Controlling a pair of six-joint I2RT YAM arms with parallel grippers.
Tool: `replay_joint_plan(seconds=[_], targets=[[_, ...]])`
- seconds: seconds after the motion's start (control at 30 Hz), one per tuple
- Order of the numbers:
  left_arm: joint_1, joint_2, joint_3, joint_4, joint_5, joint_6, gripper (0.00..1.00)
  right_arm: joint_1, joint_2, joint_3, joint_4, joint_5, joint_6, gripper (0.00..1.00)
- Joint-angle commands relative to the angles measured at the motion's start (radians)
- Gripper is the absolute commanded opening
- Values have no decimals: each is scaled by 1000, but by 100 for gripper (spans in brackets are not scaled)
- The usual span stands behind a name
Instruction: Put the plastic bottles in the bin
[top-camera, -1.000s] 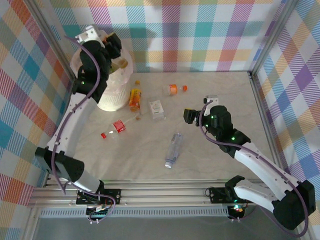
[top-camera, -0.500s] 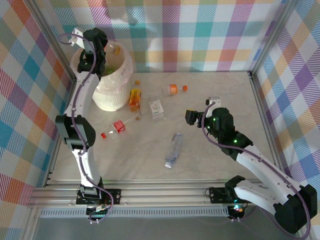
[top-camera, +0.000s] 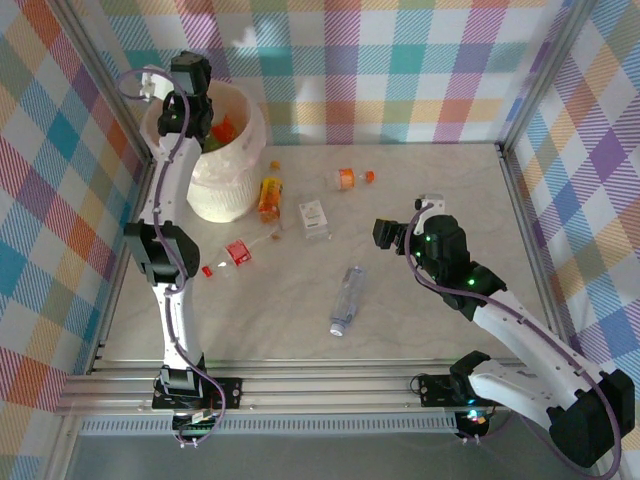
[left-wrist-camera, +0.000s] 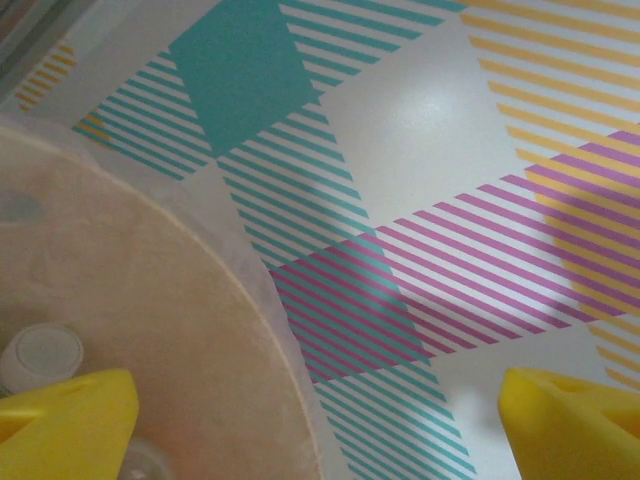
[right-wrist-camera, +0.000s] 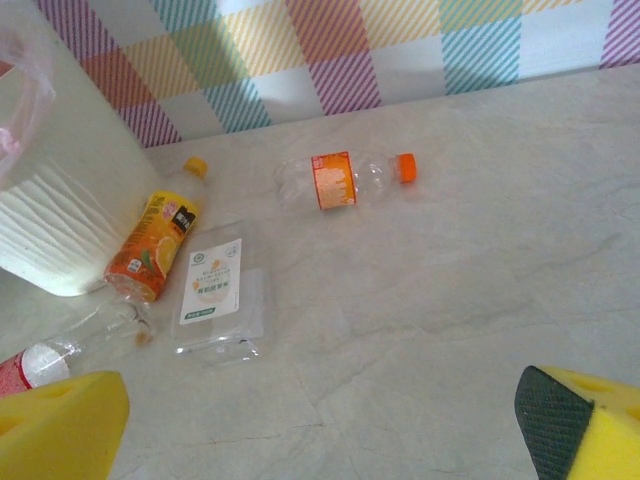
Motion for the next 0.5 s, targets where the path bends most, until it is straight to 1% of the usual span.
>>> replay_joint_plan(seconds=[0.0,0.07,0.2,0.23,0.27,0.3,0.37,0.47], targets=[[8,-97,-74,0,-14,36,96,-4,-6,20,-22,31,53,100],[8,-142,-145,50,-6,55,99,-4,2,27,-38,32,67,100],[0,-237,-278,131,39,111,100,-7,15,30,-52,24,73,100],[-9,-269,-332,177,43,129,100,-8,18,31,-52,21,75,100],[-22,-317,-417,268,53,170,100,-7,21,30,-52,16,78,100],[-34,-365,-508,367,75,213,100,-9,22,29,-51,13,82,100],[-56,-450,-643,484,143,287,100,-9,24,27,-45,8,91,100],[-95,-581,-819,522,198,378,100,-10,15,16,-42,1,104,100]])
